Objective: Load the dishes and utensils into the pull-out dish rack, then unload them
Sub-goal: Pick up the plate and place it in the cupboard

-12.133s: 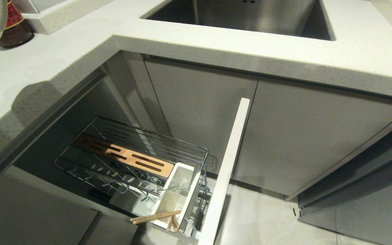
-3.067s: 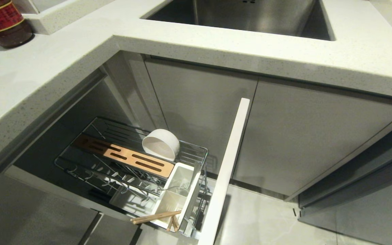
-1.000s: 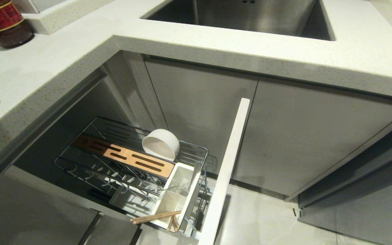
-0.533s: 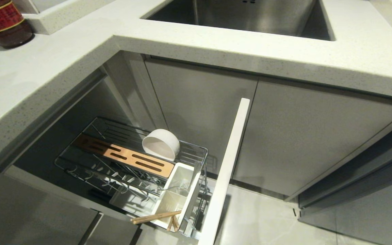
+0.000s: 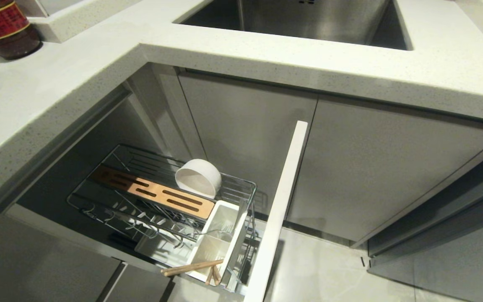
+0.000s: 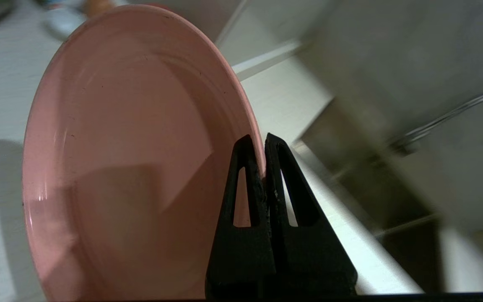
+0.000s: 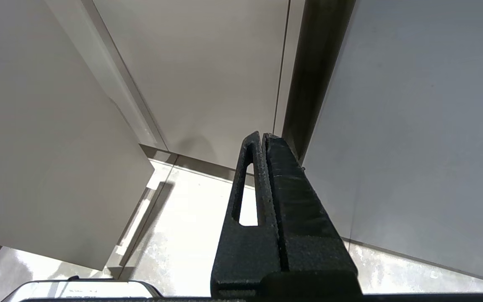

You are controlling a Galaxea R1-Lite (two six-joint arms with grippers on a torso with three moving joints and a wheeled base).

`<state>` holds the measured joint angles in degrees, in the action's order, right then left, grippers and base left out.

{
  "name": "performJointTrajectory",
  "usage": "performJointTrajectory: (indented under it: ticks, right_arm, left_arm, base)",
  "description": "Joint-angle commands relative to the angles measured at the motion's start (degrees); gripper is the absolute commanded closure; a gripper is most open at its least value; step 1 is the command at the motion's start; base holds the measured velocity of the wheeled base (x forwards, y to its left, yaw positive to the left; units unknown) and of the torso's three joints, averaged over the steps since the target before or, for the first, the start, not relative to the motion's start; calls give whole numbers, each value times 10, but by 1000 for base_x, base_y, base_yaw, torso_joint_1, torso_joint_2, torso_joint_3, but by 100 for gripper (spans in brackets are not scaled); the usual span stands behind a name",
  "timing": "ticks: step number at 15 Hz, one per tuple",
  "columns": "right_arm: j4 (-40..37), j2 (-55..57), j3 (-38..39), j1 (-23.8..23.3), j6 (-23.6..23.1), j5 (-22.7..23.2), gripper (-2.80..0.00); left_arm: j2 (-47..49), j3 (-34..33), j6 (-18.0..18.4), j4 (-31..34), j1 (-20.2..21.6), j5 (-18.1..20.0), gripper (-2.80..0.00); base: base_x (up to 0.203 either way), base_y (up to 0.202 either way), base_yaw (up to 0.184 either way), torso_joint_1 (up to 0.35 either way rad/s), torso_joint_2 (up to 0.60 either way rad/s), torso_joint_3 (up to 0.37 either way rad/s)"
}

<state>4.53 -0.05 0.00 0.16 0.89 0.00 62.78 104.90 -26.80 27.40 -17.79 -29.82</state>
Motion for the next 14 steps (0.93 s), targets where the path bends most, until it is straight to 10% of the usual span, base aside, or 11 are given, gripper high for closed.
performJointTrajectory:
  ticks: [1,8,14]
  right_arm:
    - [0,0,15,0,1,0,0]
    - [0,0,15,0,1,0,0]
    - [0,0,15,0,1,0,0]
  left_arm:
    - [10,-1,-36,-77,-53,-2,0]
    - [34,-48,-132,-151,-278,-3,0]
    - [54,-132,-236,-169,-345,-26,0]
  base:
    - [0,0,0,0,0,0]
    - [0,0,0,0,0,0]
    - [0,0,0,0,0,0]
